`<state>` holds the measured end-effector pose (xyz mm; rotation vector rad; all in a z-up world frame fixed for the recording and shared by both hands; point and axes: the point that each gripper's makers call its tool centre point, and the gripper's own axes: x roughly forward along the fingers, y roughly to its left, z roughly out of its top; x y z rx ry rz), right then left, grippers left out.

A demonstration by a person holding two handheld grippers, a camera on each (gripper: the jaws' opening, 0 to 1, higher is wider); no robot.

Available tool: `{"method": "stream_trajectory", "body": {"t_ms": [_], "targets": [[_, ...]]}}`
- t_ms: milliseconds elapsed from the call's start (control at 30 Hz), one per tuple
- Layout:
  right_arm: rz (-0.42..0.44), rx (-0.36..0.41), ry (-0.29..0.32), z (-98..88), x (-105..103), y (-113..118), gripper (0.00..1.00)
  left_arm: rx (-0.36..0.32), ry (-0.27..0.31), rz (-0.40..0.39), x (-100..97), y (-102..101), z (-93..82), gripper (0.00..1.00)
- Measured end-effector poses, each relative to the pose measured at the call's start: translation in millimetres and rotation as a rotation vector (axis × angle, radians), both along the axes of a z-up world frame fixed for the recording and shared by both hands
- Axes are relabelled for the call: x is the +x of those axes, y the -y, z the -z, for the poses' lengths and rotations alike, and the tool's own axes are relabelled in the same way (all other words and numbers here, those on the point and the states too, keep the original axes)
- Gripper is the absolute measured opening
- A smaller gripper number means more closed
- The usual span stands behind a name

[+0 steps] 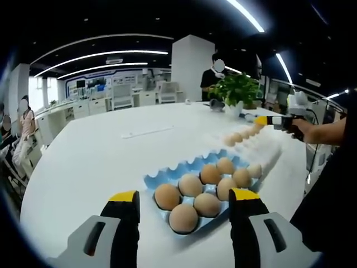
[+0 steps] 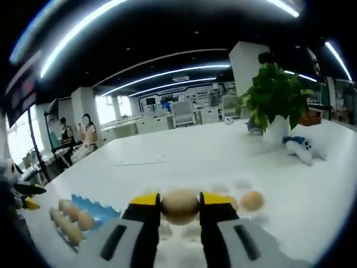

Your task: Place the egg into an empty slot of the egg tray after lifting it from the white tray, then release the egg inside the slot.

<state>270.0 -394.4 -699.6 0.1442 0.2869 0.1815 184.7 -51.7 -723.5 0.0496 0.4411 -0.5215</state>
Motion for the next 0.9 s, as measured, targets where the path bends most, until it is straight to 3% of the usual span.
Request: {"method": "stream_trajectory", "body": {"t_ms": [900], "targets": [[-0.277, -0.022, -0.073, 26.7, -16, -87, 0.27, -0.002, -0.008, 0.017, -1.7, 5, 2.1, 0.64]]}}
